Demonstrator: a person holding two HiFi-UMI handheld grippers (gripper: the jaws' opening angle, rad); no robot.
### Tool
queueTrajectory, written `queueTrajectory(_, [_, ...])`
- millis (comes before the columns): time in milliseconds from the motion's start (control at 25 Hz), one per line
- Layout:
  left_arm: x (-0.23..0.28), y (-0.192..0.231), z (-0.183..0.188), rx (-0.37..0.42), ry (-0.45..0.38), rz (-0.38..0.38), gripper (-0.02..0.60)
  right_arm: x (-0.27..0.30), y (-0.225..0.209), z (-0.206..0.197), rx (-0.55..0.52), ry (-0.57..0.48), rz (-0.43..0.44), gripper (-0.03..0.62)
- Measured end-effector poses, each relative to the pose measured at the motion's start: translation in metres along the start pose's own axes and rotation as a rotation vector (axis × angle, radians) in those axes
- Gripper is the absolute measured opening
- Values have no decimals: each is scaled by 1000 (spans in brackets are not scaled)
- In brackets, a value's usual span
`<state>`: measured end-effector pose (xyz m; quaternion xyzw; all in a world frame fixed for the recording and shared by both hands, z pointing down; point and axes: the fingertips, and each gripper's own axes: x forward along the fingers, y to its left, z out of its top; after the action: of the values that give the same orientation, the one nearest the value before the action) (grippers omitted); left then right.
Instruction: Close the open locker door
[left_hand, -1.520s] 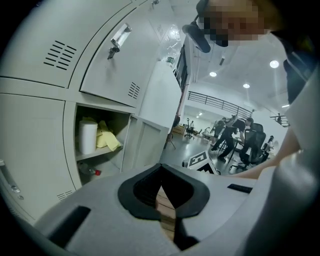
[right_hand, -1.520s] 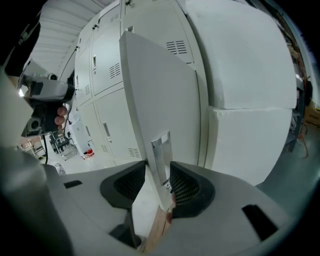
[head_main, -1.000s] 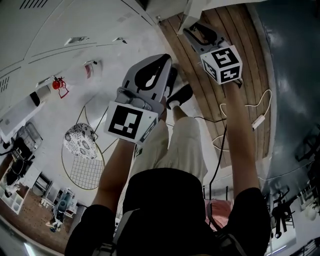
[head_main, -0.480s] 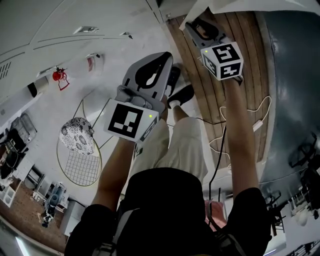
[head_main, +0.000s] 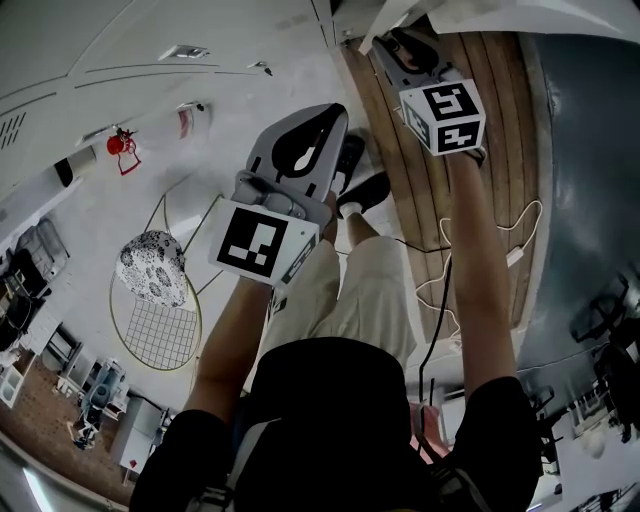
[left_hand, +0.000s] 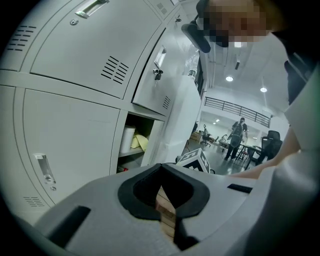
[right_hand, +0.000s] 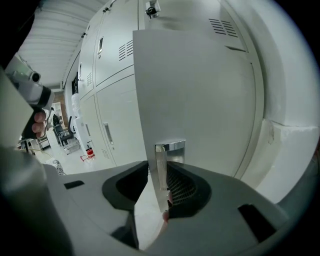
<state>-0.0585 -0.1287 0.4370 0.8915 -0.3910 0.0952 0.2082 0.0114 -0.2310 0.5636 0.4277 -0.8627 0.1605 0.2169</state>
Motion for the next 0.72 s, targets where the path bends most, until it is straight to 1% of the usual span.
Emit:
queueTrajectory(200, [-2,10,0,-7,-8,9,18,15,5,7,-25,1,-1,107])
queueTrajectory(400, [-2,17,0,-16,-9,21,17,33,7,15,-62,14,-10,107])
queueTrajectory(600, [-3,22,0,-33,-5,33,17,47,6,23,-73,8,1,107])
queueTrajectory(720, [-3,28,1,-25,-18,42,18,53,5,28,-75,0,4,107])
